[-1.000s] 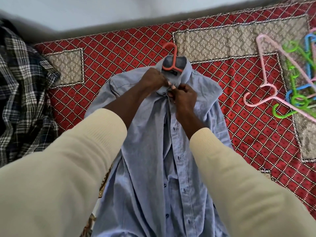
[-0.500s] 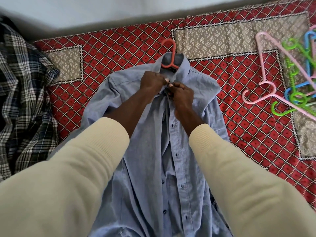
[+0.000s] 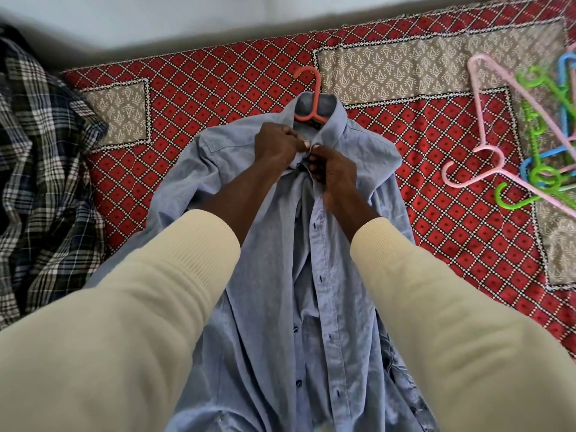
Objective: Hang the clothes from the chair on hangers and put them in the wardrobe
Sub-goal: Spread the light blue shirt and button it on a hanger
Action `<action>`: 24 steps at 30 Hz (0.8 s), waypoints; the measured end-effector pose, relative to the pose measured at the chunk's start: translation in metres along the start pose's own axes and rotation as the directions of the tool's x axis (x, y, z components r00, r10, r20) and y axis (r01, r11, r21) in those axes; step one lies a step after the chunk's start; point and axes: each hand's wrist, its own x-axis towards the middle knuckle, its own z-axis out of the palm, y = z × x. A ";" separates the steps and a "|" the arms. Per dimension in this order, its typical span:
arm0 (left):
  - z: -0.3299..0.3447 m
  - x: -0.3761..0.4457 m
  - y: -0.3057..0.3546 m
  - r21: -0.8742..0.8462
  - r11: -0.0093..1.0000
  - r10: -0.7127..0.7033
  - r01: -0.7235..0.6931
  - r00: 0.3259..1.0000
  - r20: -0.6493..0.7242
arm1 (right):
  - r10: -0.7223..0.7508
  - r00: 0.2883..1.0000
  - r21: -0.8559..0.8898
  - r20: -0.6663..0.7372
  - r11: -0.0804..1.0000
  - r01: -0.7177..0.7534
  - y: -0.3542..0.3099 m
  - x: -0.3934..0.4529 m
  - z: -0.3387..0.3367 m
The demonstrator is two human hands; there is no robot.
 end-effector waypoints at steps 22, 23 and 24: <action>0.001 -0.012 0.017 0.499 0.856 0.013 -0.136 0.970 0.241 | -0.398 0.916 -0.467 0.049 0.802 0.373 0.012 0.010 0.008; 0.001 -0.015 0.017 0.485 0.869 -0.003 -0.099 0.979 0.205 | -0.360 0.933 -0.431 0.020 0.839 0.333 0.012 0.010 0.008; 0.003 -0.013 0.017 0.487 0.868 0.000 -0.096 0.981 0.195 | -0.324 0.946 -0.396 -0.002 0.869 0.296 0.012 0.011 0.009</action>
